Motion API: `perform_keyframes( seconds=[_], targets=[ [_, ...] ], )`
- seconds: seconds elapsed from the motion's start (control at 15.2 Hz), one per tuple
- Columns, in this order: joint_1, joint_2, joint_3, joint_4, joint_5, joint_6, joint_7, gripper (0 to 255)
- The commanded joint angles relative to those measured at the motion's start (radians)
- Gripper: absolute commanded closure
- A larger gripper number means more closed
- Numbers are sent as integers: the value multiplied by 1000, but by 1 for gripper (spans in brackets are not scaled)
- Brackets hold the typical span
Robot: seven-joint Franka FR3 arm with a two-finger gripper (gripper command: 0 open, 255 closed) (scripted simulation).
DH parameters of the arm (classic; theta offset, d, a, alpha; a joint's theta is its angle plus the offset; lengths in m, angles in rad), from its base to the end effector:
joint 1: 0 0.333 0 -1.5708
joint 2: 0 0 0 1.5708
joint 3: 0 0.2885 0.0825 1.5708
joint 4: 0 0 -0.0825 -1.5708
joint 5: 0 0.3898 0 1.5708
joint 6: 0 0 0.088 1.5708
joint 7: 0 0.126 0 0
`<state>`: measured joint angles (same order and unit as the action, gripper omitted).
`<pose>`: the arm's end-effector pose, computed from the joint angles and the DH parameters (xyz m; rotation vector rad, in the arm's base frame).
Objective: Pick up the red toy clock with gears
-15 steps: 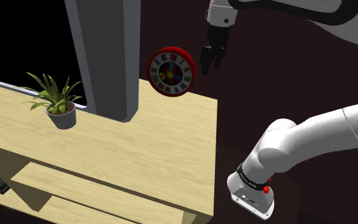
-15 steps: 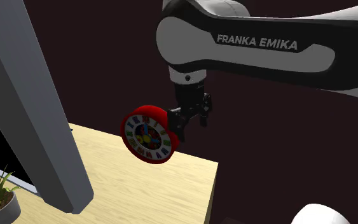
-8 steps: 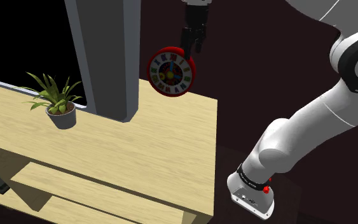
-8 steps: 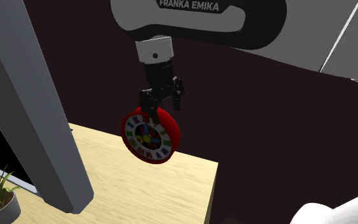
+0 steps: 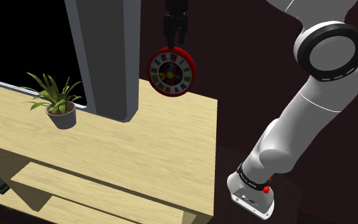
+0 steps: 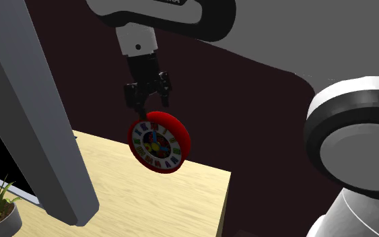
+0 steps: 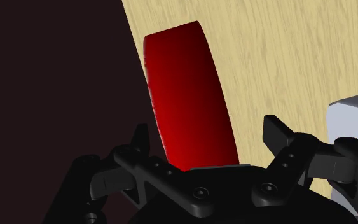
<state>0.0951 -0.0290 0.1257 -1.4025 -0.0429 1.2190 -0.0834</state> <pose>0.4966 0.1061 0.6431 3.0446 0.4480 -0.2332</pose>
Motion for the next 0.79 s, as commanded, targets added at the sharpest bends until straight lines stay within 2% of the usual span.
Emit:
perform_keyframes(
  seconds=[0.0,0.33,0.4,0.73],
  targets=[
    [-6,3,-6,-34,0,32,-5,0],
    [-9,-20,-6,-112,3,88,-5,0],
    [-8,-19,-5,-112,3,89,-3,255],
    [-9,-25,-7,-129,3,100,-6,255]
  ],
)
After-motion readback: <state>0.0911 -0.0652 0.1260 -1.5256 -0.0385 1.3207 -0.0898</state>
